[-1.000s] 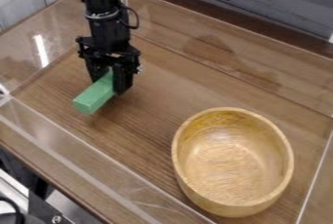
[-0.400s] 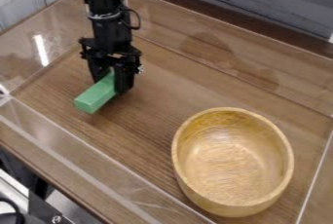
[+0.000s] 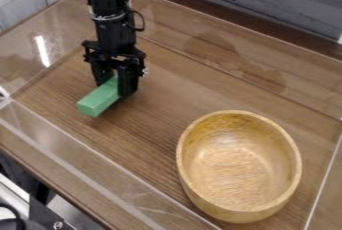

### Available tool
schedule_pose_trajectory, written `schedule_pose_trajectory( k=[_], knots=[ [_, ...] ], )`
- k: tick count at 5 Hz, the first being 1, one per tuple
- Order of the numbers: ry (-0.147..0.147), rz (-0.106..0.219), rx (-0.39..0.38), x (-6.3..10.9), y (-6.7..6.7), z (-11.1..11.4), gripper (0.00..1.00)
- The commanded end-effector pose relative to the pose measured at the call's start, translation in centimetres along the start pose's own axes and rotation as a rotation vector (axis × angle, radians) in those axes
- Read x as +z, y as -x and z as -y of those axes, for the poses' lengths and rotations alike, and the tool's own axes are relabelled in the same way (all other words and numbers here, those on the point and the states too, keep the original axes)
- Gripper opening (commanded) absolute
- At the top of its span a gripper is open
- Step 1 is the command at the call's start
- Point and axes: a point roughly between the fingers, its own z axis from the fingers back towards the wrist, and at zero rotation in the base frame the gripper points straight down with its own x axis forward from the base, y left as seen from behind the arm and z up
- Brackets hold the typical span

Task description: Remove the green block from inside the brown bowl and put it on the table

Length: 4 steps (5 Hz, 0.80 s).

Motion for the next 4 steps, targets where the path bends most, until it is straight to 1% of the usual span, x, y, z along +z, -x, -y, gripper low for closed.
schedule_pose_trajectory(
  k=[1, 4],
  knots=[
    [-0.013, 0.049, 0.005, 1.50, -0.77, -0.39, 0.00],
    [0.006, 0.023, 0.008, 1.29, -0.97, -0.30, 0.00]
  ],
)
